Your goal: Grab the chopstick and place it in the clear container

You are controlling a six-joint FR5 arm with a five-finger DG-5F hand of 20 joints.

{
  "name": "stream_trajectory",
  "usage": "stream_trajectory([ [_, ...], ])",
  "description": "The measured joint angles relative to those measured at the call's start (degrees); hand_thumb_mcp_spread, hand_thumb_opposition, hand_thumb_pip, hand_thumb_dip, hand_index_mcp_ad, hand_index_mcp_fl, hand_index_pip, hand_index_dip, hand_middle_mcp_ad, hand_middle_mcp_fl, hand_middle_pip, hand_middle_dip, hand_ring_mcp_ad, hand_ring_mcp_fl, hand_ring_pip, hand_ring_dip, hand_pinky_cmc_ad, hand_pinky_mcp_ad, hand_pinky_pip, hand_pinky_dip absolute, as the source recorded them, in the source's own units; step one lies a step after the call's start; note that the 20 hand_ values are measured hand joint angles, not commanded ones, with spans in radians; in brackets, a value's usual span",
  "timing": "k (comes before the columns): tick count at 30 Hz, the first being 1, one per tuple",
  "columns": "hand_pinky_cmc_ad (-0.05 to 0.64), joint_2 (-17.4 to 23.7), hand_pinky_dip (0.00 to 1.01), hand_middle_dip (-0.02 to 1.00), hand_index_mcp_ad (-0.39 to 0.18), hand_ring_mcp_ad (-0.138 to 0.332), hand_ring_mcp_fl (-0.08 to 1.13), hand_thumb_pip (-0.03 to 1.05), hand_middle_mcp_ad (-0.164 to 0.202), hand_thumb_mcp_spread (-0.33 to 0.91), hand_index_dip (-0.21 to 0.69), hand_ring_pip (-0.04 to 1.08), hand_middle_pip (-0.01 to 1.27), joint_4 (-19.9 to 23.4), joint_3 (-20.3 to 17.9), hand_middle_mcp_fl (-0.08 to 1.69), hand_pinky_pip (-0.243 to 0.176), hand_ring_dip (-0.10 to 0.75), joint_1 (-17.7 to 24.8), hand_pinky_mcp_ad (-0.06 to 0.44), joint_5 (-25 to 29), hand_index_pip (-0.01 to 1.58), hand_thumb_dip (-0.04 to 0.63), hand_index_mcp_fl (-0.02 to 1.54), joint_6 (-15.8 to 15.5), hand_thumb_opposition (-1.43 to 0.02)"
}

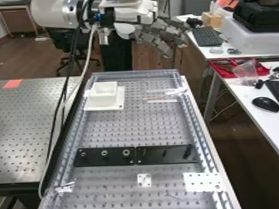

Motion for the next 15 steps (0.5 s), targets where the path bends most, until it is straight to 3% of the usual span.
stream_trajectory([
  [10,0.410,2.97,0.62,0.51,-0.098,0.099,0.02,0.62,0.063,0.17,0.271,0.08,0.11,0.17,-1.25,0.25,-0.089,0.358,-3.45,0.347,-9.01,0.10,0.127,0.09,-4.90,-0.69],
  [15,0.410,3.89,0.56,0.43,-0.087,0.101,0.00,0.61,0.073,0.13,0.293,0.07,0.11,-2.77,-0.87,0.15,-0.093,0.314,-5.71,0.347,-12.39,0.09,0.126,0.06,-6.52,-0.69],
])
